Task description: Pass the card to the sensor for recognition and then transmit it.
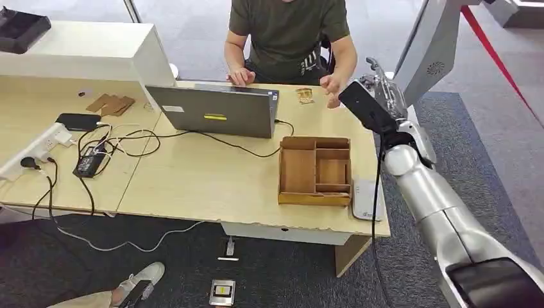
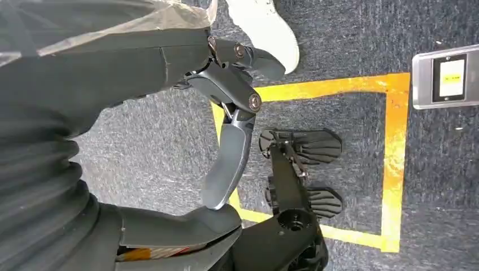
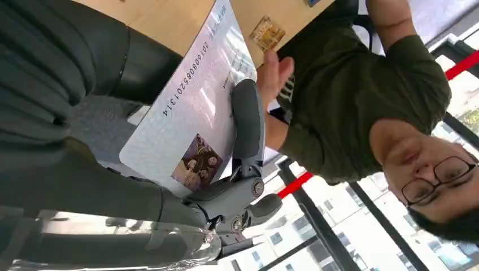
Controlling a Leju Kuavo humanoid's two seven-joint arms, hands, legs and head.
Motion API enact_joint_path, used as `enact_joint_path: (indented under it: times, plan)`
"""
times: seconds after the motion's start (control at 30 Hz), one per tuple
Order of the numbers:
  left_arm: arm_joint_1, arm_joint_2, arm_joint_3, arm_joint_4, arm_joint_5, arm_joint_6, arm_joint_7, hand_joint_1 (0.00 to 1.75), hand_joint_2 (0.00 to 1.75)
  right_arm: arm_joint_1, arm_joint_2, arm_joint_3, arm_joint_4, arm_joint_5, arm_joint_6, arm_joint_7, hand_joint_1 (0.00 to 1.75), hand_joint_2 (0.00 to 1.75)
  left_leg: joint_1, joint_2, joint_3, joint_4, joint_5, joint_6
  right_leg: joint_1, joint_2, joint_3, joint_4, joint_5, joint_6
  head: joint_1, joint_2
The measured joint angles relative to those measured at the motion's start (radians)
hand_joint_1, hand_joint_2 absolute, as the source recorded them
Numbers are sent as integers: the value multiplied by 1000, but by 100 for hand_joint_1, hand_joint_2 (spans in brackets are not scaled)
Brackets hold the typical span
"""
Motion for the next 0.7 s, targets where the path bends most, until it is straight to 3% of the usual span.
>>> enact_joint_path:
  times: [0.3, 0.7]
  plan:
    - [-6, -5, -20, 0, 5, 0, 8, 0, 175, -27, 62, 22, 97, -10, 11, 3, 175, 175, 0, 0, 0, 0, 0, 0, 0, 0, 0, 0, 0, 0, 0, 0]
    - [-5, -5, -28, 0, 10, 0, 8, 0, 175, -30, 79, 40, 154, -15, 11, 3, 175, 175, 0, 0, 0, 0, 0, 0, 0, 0, 0, 0, 0, 0, 0, 0]
